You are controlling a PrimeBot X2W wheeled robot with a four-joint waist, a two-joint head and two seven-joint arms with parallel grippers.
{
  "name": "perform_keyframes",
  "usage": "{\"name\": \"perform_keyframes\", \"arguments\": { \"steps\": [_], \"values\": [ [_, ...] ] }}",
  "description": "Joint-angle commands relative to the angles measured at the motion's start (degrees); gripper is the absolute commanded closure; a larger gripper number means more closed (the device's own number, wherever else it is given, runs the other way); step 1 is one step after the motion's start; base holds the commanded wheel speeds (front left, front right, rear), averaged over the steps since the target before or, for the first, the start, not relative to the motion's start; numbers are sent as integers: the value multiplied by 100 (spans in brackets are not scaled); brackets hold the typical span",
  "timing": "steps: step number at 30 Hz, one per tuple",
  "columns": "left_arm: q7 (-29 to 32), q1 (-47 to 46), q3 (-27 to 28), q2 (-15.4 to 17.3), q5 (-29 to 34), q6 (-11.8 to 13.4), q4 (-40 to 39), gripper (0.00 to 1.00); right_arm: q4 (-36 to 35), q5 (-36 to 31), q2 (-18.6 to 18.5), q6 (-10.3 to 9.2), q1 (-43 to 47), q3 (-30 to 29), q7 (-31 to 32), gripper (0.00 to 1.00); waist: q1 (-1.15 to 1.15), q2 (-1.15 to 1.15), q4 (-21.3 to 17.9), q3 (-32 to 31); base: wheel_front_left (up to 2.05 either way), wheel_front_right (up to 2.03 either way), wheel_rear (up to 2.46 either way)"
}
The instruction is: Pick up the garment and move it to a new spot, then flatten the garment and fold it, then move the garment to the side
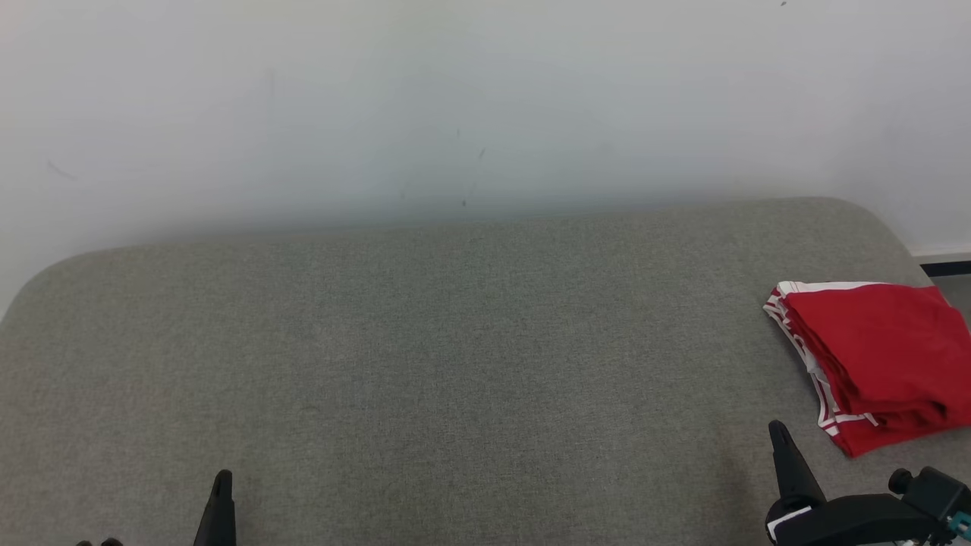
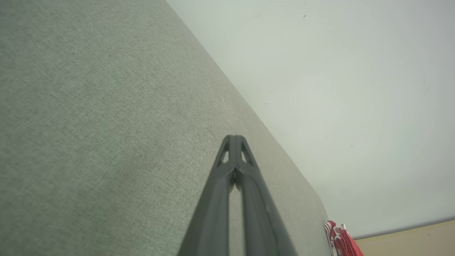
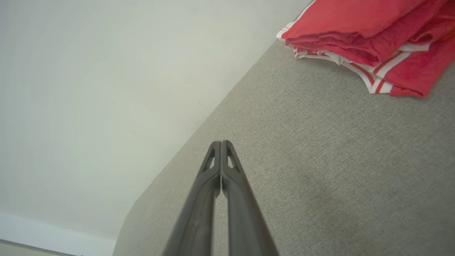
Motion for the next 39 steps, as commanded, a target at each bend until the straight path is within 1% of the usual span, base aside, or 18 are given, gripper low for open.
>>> {"name": "perform_keyframes", "arguments": {
  "steps": [1, 18, 39],
  "values": [
    [42, -162, 28, 38, -155, -35, -90, 100, -85, 162, 8, -5, -148, -32, 9, 100, 0, 0, 2, 5, 0, 0, 0],
    [330, -291, 58, 47, -1202, -82, -141, 100, -107, 1273, 32, -7, -232, -140, 152, 100, 0, 0, 32, 87, 0, 0, 0],
    [629, -410, 91, 56, -2297, -131, -198, 100, -121, 2415, 56, -9, -318, -251, 300, 100, 0, 0, 68, 188, 0, 0, 0]
  ]
}}
